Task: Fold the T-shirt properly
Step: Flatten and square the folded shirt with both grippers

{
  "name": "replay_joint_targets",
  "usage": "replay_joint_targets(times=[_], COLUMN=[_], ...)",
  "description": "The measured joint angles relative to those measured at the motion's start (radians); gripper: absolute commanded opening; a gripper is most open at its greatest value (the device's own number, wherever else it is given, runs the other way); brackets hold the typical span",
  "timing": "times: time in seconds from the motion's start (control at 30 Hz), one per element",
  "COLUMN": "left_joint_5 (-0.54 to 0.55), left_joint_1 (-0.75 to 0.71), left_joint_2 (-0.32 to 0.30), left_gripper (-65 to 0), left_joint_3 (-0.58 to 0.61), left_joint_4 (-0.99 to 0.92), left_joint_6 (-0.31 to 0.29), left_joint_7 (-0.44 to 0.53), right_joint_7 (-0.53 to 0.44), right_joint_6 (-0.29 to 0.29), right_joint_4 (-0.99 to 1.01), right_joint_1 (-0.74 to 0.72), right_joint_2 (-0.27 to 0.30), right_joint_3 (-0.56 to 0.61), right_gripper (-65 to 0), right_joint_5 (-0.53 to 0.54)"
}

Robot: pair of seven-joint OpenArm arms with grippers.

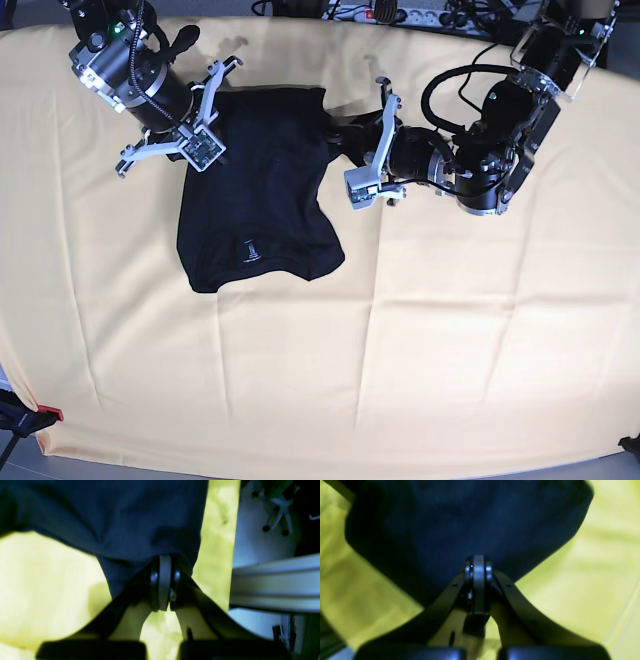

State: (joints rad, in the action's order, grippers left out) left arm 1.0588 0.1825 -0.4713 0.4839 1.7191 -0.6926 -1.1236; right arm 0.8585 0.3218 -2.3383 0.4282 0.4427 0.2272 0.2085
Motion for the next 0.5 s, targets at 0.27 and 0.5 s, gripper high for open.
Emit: replay_joint_targets(times=[0.27, 0.5], left_joint_5=[-0.059, -0.095], left_joint_1=[0.049, 0.116], left_joint_2=[0.117, 0.137], left_gripper=[-65.0, -65.0], left_joint_3=[0.001, 0.001], left_joint_4=[0.000, 0.000], left_joint_6=[0.000, 0.000], left_joint_7=[0.033, 0.025], right_joint_7=[-0.014, -0.048], right_joint_6=[0.012, 0.012], right_joint_4=[0.074, 0.193], right_joint_1=[0.009, 0.008], right_joint_2=[-0.002, -0.008], right_joint_3=[0.000, 0.000], right_gripper=[-65.0, -65.0], right_joint_5=[0.002, 0.009])
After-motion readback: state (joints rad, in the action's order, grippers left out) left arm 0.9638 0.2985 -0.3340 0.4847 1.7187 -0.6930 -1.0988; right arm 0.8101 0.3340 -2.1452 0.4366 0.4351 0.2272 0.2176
